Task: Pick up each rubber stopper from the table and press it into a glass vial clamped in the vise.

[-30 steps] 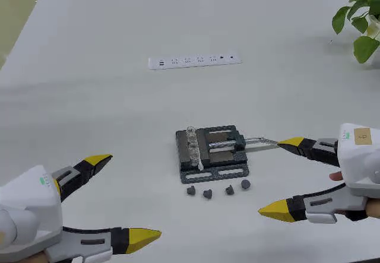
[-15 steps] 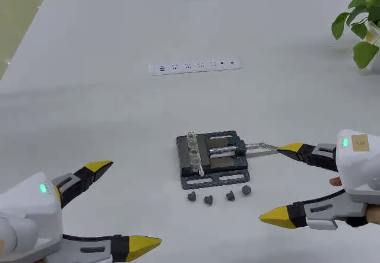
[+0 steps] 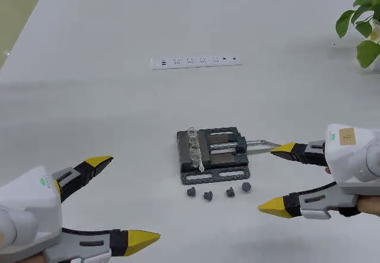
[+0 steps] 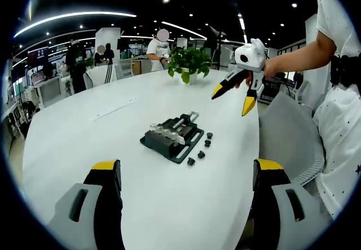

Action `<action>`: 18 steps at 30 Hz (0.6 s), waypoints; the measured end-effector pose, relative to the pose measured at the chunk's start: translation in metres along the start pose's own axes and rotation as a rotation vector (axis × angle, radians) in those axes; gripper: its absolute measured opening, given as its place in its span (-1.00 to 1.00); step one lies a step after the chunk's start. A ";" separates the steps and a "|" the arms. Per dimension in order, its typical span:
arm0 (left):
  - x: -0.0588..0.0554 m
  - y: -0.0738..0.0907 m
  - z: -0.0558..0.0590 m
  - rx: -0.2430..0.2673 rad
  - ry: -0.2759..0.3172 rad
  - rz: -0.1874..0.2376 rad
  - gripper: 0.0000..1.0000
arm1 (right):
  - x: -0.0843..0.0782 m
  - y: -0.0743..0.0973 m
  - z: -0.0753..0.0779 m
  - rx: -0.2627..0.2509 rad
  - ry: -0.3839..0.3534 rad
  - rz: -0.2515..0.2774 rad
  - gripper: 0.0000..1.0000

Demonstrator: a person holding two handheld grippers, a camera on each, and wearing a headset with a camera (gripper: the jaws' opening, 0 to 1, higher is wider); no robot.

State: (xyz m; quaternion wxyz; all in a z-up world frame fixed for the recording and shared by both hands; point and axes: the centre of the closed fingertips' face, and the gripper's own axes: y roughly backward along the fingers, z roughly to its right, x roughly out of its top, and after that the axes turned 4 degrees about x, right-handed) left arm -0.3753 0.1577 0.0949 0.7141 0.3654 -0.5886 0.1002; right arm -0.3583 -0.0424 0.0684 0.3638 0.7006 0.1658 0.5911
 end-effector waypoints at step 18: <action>0.003 0.000 0.003 0.006 0.006 0.013 0.93 | -0.013 -0.024 0.000 0.105 0.123 -0.182 -0.06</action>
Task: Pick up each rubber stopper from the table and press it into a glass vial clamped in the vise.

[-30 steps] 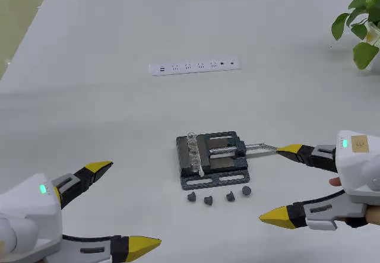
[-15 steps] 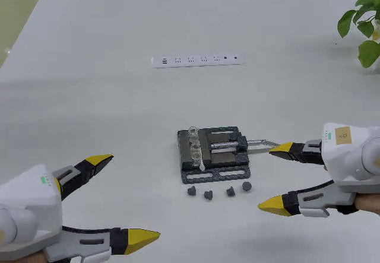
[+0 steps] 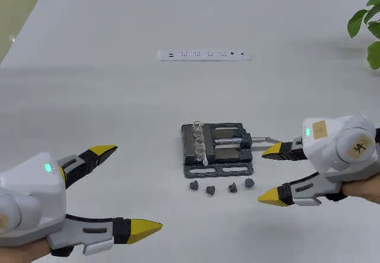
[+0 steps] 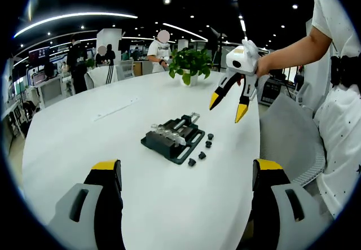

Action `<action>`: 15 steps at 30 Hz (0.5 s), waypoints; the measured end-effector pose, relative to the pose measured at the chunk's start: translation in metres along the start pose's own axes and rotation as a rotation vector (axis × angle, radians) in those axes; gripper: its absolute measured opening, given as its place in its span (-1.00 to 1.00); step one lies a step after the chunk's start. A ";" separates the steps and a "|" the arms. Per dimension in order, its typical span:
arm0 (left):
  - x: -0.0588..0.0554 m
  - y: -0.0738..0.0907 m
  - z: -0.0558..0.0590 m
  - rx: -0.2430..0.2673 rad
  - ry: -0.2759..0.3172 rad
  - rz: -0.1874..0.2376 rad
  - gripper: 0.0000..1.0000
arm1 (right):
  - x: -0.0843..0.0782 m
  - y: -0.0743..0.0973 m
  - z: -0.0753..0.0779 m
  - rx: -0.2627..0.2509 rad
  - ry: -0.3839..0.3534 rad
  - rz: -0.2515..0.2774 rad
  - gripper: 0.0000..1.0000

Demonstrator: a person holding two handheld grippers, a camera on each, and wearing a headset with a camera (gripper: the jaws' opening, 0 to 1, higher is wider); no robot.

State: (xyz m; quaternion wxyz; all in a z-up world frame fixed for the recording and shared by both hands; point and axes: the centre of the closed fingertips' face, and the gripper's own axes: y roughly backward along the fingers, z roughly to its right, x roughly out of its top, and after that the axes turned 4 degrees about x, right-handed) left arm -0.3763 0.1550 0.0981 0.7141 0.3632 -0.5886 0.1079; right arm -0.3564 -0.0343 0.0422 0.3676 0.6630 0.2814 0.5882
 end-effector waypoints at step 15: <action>0.000 -0.003 0.003 0.000 0.024 0.010 0.91 | -0.017 -0.019 0.012 0.054 0.082 -0.142 -0.46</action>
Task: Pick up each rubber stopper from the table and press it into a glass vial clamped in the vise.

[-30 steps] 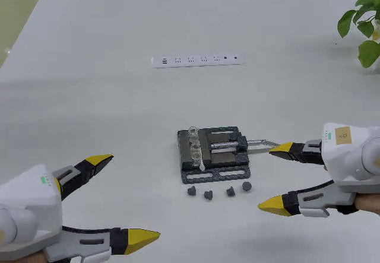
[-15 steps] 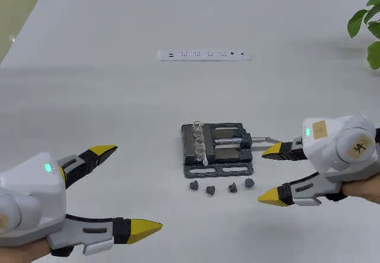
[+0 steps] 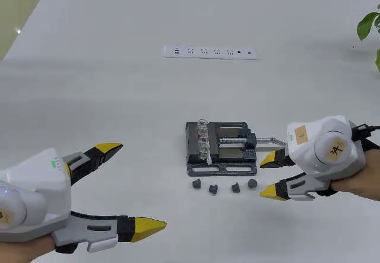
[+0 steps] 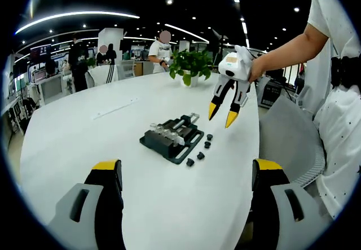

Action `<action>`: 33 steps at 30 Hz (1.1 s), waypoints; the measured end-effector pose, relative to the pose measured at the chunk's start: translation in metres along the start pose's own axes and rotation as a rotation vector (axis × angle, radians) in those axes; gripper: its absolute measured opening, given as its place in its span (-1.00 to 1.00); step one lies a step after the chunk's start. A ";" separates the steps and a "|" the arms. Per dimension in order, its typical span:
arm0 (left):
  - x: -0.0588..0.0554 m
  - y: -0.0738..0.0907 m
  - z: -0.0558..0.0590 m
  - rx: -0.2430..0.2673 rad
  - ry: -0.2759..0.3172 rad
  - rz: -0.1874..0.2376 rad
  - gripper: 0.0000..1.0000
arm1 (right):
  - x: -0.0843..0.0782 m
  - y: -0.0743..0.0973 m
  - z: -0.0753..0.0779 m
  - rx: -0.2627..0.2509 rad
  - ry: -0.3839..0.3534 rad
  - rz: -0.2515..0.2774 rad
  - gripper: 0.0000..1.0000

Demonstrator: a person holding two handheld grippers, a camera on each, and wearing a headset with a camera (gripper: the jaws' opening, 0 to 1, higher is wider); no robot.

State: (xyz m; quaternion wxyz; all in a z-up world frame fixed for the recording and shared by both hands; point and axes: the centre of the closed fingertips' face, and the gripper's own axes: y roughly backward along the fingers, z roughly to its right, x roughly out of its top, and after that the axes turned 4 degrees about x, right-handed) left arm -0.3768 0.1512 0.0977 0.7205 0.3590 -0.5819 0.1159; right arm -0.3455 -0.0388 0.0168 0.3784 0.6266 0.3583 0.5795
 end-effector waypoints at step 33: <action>-0.012 0.002 -0.011 0.019 0.050 0.014 0.88 | -0.021 -0.037 0.012 0.074 0.112 -0.181 -0.73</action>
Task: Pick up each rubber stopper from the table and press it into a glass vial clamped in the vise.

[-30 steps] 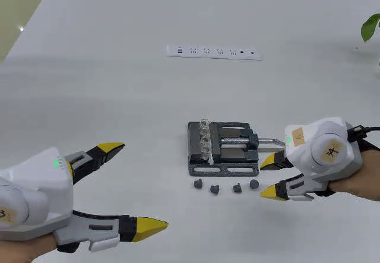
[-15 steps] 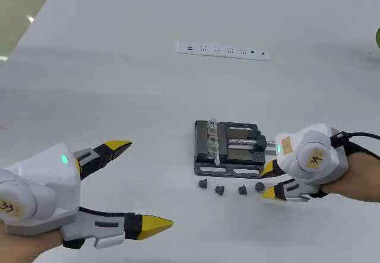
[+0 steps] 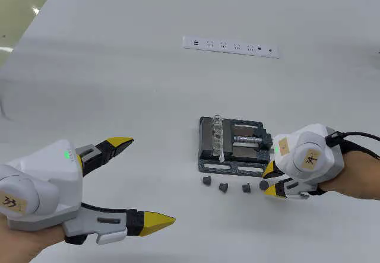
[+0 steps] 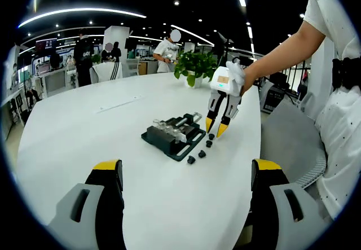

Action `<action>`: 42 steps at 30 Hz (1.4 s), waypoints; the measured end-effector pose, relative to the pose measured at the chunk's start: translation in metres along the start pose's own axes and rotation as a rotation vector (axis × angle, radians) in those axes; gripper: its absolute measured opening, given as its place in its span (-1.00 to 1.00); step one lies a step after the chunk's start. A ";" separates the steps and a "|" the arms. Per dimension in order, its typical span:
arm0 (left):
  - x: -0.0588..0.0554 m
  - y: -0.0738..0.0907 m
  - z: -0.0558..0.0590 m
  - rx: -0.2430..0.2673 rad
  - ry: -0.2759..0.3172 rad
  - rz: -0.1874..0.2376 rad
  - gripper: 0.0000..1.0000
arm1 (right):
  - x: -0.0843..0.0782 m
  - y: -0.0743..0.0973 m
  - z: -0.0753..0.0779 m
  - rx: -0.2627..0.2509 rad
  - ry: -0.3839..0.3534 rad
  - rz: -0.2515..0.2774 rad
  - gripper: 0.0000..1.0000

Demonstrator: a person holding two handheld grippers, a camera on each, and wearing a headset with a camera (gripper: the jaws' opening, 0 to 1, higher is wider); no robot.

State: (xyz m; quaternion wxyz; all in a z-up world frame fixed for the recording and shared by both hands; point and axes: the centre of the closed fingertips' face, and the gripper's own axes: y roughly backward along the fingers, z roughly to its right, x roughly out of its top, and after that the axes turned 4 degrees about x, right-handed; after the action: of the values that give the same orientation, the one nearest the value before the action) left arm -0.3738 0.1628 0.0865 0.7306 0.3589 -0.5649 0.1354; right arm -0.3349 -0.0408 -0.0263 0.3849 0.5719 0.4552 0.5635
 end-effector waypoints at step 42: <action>0.004 0.003 0.001 0.003 0.012 0.015 0.84 | 0.000 -0.004 0.001 0.004 0.032 -0.024 -0.85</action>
State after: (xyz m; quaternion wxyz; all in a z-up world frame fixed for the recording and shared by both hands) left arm -0.3749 0.1634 0.0913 0.7323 0.3549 -0.5631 0.1438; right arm -0.3343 -0.0399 -0.0303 0.3831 0.5580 0.4695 0.5670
